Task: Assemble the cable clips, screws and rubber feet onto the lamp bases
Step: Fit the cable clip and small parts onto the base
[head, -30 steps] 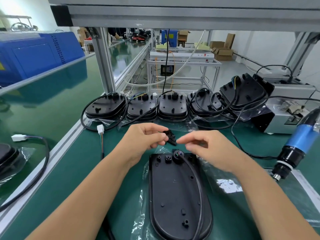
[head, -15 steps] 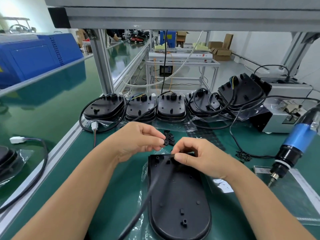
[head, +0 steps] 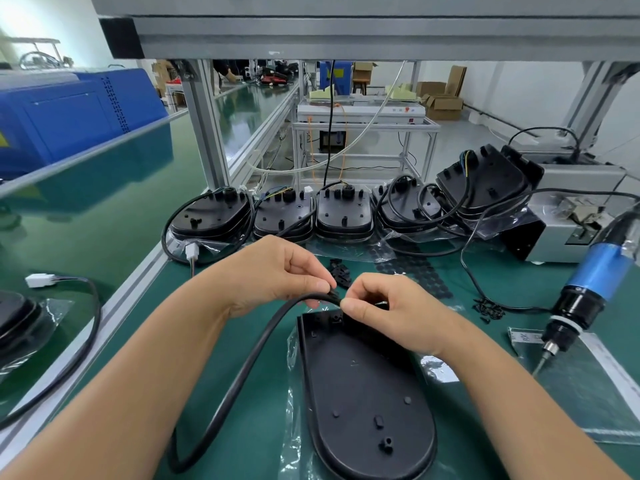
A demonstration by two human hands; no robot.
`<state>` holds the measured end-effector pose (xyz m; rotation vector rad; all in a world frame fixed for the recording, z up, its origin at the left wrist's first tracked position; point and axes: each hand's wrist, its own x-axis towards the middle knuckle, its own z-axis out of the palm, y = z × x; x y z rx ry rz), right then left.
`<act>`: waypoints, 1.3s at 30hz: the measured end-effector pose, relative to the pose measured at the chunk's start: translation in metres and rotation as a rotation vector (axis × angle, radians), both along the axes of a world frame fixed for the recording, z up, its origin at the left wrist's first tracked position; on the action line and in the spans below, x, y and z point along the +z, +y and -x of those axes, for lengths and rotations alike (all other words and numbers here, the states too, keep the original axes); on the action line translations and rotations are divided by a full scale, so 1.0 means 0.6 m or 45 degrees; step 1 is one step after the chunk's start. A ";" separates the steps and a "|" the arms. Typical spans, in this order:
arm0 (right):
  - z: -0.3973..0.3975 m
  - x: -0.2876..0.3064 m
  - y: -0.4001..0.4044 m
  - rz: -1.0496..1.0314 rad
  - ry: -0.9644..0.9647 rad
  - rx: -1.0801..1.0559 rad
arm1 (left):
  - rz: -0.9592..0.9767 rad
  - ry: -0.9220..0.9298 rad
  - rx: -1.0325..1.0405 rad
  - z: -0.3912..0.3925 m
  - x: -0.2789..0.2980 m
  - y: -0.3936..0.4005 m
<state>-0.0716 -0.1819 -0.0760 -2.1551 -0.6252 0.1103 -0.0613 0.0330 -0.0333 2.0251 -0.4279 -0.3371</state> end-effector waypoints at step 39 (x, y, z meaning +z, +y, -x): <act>0.002 -0.007 -0.003 -0.022 -0.018 -0.045 | -0.319 -0.060 0.125 0.018 0.002 -0.042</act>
